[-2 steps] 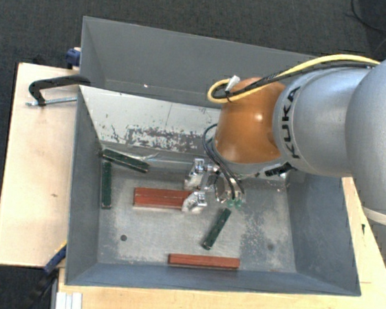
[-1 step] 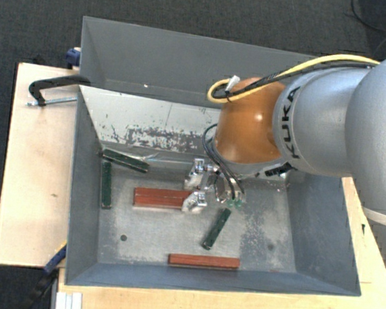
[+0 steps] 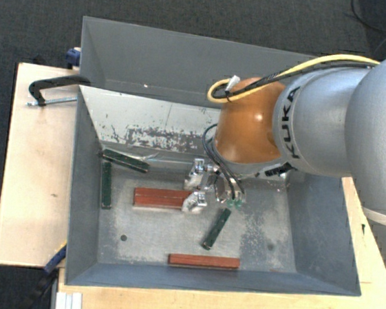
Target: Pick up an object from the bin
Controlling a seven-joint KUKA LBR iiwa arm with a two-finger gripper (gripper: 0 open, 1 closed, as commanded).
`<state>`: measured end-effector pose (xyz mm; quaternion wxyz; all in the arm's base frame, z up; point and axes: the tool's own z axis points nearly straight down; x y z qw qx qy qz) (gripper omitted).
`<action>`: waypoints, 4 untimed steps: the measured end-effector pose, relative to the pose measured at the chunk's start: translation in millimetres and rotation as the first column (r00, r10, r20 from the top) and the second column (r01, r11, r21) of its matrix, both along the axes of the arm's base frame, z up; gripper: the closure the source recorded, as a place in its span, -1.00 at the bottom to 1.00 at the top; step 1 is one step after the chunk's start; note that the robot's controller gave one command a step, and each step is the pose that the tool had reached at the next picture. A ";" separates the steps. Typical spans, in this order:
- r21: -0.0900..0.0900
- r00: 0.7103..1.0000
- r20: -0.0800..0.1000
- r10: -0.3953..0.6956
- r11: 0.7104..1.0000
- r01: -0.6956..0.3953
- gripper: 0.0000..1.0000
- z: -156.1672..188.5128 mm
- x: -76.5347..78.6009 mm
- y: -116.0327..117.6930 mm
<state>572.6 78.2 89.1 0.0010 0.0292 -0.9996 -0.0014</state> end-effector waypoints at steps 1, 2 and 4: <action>0.000 1.000 0.000 0.000 1.000 0.000 1.00 0.0 0.0 0.0; 0.010 0.999 0.005 0.050 0.999 -0.050 1.00 0.2 3.3 -10.6; -0.001 0.999 0.008 0.051 0.999 -0.051 1.00 144.6 -7.7 12.6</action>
Offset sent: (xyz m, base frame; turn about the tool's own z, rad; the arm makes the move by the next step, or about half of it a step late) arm 0.0062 -0.0456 -0.0040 -0.1111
